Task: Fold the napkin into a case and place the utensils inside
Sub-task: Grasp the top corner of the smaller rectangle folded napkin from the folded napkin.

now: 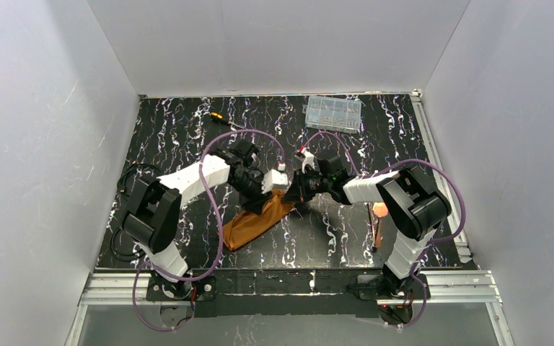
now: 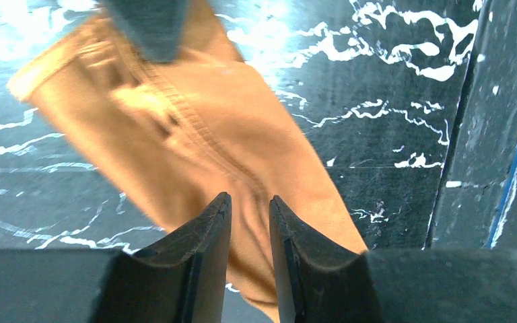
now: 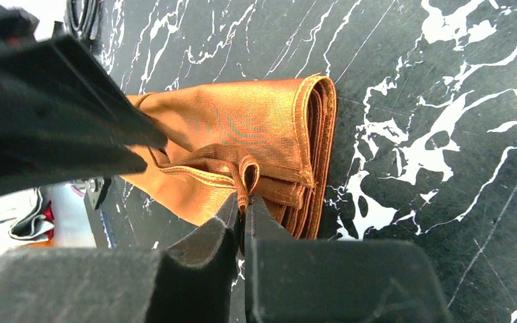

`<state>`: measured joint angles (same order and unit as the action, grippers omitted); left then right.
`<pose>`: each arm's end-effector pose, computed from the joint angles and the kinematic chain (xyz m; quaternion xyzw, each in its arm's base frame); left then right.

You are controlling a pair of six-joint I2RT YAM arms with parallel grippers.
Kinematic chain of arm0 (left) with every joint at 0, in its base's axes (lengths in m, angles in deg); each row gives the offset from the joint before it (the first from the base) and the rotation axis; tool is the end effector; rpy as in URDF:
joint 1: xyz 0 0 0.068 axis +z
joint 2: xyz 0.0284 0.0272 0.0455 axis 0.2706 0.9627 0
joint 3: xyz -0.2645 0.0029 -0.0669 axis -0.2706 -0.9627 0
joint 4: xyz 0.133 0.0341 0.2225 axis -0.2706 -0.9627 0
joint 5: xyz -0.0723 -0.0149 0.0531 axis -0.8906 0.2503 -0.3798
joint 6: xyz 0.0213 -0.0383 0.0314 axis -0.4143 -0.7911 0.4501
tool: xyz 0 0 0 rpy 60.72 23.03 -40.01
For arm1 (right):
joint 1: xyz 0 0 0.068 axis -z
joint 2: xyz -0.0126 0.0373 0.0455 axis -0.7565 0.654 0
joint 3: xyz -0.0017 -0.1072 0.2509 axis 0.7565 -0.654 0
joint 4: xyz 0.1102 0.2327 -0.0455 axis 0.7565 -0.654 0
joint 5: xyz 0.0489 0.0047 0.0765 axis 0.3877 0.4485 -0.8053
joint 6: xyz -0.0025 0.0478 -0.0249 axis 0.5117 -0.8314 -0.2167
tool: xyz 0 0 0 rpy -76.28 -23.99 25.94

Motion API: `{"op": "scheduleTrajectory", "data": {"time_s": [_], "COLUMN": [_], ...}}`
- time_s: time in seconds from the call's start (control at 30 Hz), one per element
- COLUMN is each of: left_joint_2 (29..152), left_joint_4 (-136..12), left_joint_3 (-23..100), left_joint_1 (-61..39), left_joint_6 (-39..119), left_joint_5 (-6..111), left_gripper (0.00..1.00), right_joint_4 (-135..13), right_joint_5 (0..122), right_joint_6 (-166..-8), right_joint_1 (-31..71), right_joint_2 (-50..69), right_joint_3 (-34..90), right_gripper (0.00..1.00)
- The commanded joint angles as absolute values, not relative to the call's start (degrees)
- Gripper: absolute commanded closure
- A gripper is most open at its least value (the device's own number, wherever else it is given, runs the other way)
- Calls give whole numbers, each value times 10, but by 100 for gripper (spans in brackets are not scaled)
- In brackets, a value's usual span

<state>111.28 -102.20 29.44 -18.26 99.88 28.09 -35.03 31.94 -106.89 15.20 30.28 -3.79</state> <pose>0.2547 -0.1948 0.1910 0.6593 0.6814 -0.2568 0.1870 0.2717 0.2085 0.1395 -0.2030 0.8221 0.4677 0.2534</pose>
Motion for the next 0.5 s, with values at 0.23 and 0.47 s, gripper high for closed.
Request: {"op": "scheduleTrajectory", "data": {"time_s": [0.23, 0.47], "left_joint_2": [1166, 1225], "left_joint_4": [-1041, -1024], "left_joint_3": [398, 421], "left_joint_1": [-106, -106], "left_joint_6": [851, 800], "left_joint_5": [224, 271], "left_gripper": [74, 75], "right_joint_4": [-320, -305], "right_joint_5": [288, 291], "right_joint_6": [-1072, -1083], "right_joint_1": [146, 145], "right_joint_2": [307, 307], "right_joint_3": [-24, -32], "right_gripper": [92, 92]}}
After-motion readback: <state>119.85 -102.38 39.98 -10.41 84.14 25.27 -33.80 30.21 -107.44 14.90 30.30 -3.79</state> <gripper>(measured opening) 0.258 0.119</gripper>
